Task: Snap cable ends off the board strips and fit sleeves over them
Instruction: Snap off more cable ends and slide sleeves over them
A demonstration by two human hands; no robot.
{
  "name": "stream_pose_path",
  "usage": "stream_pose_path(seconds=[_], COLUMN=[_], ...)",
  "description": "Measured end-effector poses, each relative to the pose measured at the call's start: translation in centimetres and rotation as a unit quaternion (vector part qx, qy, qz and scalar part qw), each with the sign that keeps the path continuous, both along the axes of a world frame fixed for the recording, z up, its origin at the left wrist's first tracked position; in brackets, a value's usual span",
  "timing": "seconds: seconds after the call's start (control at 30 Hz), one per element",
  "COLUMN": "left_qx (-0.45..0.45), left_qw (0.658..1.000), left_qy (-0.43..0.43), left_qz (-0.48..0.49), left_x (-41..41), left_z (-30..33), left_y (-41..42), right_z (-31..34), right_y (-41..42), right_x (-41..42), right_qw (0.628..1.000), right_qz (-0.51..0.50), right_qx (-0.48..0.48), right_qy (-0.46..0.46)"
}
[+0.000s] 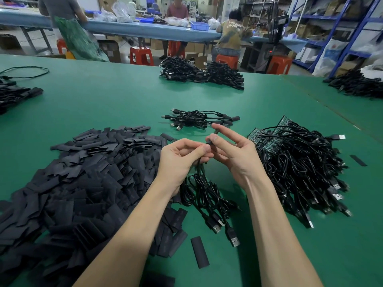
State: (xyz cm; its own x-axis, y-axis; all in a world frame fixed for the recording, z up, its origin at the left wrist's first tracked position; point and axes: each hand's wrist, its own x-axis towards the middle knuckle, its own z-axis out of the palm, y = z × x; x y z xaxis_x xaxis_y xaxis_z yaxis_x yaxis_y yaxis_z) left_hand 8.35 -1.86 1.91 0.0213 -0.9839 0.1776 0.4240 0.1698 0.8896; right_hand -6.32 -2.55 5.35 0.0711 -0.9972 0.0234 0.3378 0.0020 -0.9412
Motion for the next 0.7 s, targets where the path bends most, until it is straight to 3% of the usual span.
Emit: stream_pose_path(seconds=[0.53, 0.7], left_qx=[0.023, 0.019], left_qw=[0.999, 1.000], left_qy=[0.042, 0.017], left_qz=[-0.012, -0.003], left_x=[-0.04, -0.13], left_z=[0.44, 0.46], left_y=[-0.08, 0.07], right_z=[-0.04, 0.05], right_y=[-0.09, -0.19], right_x=[0.34, 0.13], right_qw=[0.999, 0.999], right_qz=[0.000, -0.002], right_qx=[-0.034, -0.042], right_qy=[-0.015, -0.032])
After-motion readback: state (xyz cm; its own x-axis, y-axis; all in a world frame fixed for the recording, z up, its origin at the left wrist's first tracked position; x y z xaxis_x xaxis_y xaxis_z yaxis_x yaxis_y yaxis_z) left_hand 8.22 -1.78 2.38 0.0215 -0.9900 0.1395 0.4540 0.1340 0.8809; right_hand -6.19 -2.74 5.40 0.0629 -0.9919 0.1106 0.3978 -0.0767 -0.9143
